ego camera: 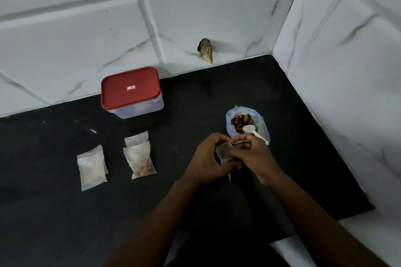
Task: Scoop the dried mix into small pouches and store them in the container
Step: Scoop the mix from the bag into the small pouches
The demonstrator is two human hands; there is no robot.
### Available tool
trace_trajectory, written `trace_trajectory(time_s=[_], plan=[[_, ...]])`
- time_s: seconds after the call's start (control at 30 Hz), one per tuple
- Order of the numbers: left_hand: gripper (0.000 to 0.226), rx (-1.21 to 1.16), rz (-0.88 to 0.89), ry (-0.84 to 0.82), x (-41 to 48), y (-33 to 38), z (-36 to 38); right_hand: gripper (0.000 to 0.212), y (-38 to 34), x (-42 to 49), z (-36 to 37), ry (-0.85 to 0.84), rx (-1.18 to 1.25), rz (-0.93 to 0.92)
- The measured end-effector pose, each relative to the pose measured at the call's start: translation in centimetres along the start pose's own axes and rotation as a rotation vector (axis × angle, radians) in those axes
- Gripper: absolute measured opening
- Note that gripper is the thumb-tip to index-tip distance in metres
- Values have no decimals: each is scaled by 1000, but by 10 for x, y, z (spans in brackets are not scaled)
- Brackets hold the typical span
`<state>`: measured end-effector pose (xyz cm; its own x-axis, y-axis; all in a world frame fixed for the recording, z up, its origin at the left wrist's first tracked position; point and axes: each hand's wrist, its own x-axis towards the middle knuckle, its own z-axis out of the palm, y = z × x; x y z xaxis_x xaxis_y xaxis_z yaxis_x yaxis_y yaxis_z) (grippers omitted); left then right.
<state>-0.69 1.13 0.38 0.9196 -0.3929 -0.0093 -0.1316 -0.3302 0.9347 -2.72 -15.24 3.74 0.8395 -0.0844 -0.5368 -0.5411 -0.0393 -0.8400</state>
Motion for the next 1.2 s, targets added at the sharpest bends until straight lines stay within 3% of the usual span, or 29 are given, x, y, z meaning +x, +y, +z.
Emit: trace_trajectory(time_s=[0.13,0.23,0.53,0.83,1.0,1.1,1.2], plan=[[65,-33,-3,-69,6,3,8,37,-2,7,-9,-31,64,37],[64,7,14,-43,9,5,14,39,-4,12,-14,-40,63,54],[53,317,50,56,20,5,15,30,-13,18,-21,86,-388,-161],[50,140,22,169,29,3,17,42,-18,21,-29,99,-333,-159],[42,116,-5,104,32,2,16,46,-18,20,-27,35,-382,-170],[43,58,-68,123,32,2,19,36,-18,21,-32,149,-333,-210],[46,0,-134,188,33,0,18,28,-13,28,-53,356,-445,-293]])
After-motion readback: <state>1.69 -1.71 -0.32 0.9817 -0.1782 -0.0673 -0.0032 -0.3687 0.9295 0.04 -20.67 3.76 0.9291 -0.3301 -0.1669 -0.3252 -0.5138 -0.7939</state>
